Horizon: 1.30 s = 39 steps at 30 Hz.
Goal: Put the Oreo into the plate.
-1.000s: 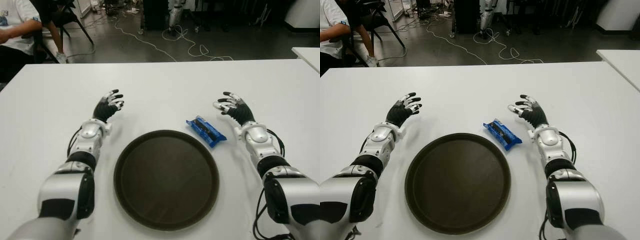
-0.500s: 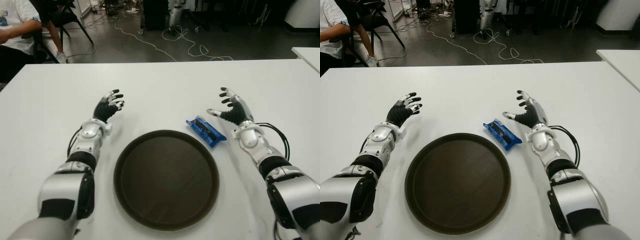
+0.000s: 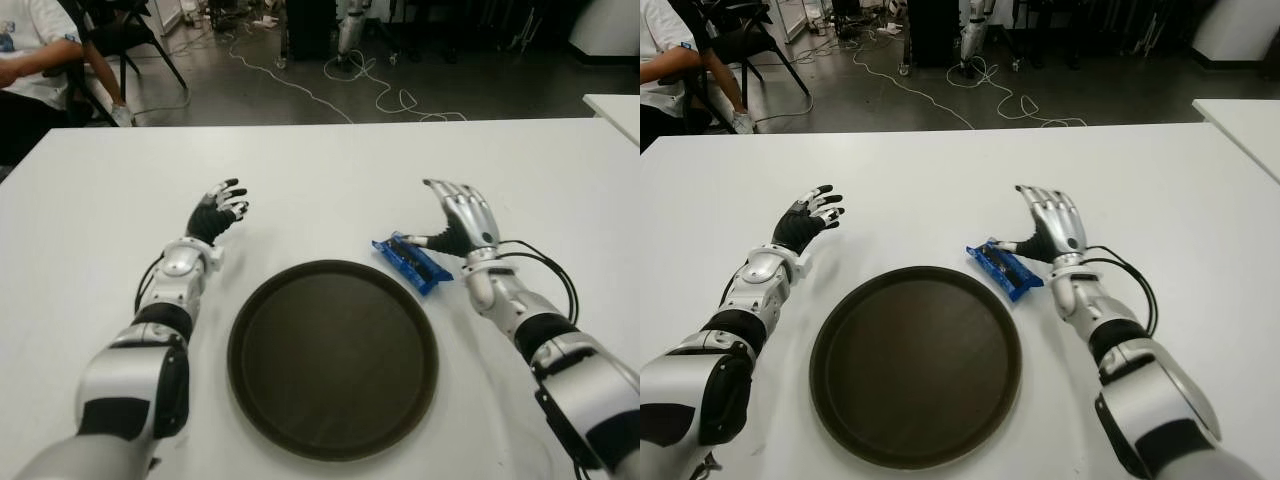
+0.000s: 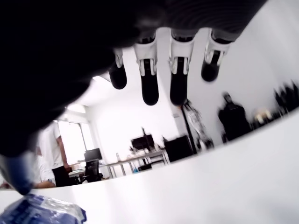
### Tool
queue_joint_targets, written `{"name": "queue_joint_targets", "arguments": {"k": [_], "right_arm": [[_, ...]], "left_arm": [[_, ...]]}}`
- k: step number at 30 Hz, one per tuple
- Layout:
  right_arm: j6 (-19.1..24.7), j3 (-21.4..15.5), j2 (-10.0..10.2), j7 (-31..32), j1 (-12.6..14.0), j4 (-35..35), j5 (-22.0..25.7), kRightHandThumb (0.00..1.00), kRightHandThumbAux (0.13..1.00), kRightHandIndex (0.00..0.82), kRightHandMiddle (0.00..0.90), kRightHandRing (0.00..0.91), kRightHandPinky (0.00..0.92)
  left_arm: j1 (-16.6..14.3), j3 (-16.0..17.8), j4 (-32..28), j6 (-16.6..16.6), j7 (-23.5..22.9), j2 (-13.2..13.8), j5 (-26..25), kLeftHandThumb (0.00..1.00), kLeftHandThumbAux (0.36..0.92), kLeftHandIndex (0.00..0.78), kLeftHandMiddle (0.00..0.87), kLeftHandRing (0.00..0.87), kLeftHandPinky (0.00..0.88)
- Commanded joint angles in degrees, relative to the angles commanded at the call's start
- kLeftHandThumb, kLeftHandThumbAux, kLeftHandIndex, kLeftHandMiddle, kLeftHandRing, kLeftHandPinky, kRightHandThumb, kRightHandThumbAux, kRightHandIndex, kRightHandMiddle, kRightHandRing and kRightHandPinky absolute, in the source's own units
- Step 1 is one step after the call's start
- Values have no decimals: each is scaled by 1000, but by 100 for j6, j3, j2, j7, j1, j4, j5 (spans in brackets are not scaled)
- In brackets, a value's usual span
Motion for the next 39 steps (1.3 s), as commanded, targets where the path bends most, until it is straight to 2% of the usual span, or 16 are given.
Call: {"name": "queue_joint_targets", "arguments": {"k": [4,9,11,15,18,27,39], "right_arm": [[613,85,-56,284,197,-613,-179,1,509,2,23,9,8],[1812,130,-236,1152,710,-2176,-560,0,487,0,3,1,1],[2157,124,-279,1449,881,-2686,-688,0,481,0,1,0,0],[2972,132,-275,2139,1225,-3828,-1093,0,469,0,0,0,0],[3339,134,-271,2526,1399,-4397,-1294,0,460,0,0,0,0],[3817,89,-238,3230,1619,-5094,-1605,0,453,0,0,0,0],[3933,27,-170,3478,1502,-4898,-1608,0,461,0,0,0,2]], "left_arm": [[-3,-13,-1,18,3,6,13,47,733,123,183,183,192],[-3,-21,8,26,19,2,21,25,747,121,186,185,193],[-3,-20,8,25,26,-2,20,18,744,117,183,182,186],[-3,-22,13,25,36,8,26,11,739,117,184,182,182],[-5,-30,15,26,42,16,36,9,746,119,188,184,185],[-13,-46,15,37,62,23,50,16,755,127,194,189,187],[-3,-31,13,20,56,49,57,42,750,125,192,186,189]]}}
